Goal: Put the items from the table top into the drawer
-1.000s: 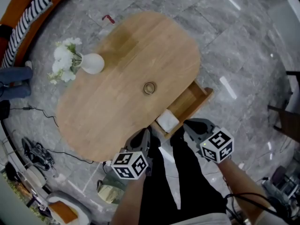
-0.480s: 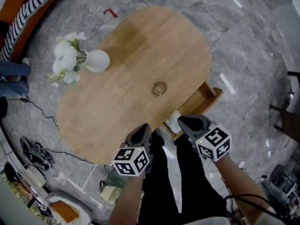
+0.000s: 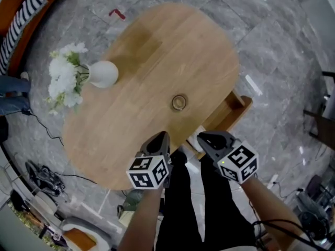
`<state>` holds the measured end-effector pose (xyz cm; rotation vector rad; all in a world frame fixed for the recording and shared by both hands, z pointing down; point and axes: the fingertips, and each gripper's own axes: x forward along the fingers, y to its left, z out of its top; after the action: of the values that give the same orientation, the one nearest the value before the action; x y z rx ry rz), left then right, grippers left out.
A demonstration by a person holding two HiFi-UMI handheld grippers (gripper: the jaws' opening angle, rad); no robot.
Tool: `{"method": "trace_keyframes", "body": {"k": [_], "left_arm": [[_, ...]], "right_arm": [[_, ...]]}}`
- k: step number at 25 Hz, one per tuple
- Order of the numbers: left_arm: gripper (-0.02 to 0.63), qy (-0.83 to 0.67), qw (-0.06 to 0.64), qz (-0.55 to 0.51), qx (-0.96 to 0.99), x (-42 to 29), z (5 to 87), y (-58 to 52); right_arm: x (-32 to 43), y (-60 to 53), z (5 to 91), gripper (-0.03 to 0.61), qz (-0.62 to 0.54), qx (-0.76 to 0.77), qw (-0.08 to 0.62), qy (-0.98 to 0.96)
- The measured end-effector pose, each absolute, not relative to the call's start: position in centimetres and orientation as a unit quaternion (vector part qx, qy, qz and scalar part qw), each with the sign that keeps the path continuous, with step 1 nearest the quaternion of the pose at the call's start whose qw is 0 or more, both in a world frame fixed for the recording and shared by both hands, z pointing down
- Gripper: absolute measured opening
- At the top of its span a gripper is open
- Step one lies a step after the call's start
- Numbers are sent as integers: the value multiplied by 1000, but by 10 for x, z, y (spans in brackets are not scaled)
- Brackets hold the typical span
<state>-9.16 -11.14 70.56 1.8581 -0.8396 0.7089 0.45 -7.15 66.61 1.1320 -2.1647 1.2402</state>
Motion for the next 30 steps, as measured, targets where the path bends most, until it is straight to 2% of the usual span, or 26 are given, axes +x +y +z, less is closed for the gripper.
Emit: {"method": "trace_keyframes", "body": {"k": [3, 30], "left_arm": [[38, -338, 471, 298, 758, -83, 716, -121], [89, -359, 481, 385, 701, -35, 798, -167]], "right_arm": [[6, -70, 671, 43, 448, 406, 200, -771], [55, -59, 699, 43, 470, 432, 186, -747]]}}
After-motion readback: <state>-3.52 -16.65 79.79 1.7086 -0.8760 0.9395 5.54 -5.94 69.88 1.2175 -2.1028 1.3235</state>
